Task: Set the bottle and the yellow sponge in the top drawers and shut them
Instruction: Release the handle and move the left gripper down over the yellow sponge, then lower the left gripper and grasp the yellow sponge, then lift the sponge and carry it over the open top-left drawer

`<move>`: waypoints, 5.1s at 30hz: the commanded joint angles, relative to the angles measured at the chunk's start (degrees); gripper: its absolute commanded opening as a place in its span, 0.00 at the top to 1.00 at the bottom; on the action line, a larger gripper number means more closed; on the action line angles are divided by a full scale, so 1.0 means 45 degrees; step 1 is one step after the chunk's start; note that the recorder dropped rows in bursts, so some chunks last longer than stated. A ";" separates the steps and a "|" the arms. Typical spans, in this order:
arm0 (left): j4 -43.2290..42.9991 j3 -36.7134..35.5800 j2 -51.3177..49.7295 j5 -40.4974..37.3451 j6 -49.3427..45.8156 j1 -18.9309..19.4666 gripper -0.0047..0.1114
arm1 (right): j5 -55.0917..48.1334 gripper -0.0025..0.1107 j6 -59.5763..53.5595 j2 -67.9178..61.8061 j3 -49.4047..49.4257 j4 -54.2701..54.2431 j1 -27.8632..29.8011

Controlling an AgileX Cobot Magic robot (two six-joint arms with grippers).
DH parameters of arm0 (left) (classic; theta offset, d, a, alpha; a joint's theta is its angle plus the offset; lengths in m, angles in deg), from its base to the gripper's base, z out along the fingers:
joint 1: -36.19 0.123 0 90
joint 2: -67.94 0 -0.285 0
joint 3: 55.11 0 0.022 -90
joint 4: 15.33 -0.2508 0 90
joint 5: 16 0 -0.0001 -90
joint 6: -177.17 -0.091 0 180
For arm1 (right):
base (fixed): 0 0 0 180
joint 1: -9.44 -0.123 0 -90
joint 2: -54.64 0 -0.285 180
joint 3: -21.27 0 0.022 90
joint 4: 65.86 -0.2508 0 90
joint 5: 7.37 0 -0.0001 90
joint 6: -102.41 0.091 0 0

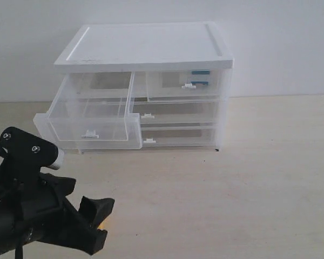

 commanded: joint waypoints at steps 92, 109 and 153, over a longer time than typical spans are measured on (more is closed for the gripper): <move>-2.7915 0.3756 -0.5730 -0.8297 3.1617 0.0848 0.34 | 0.0121 0.98 -0.0012 0.0065 0.0048 0.0005 0.0042; -2.7942 0.3756 -0.6363 -0.8345 3.1617 0.0848 0.38 | 0.0121 0.98 -0.0012 0.0065 0.0048 0.0005 0.0042; -2.0863 0.8976 0.0124 -1.3856 1.7295 0.1593 0.92 | 0.0121 0.98 -0.0012 0.0065 0.0048 0.0005 0.0042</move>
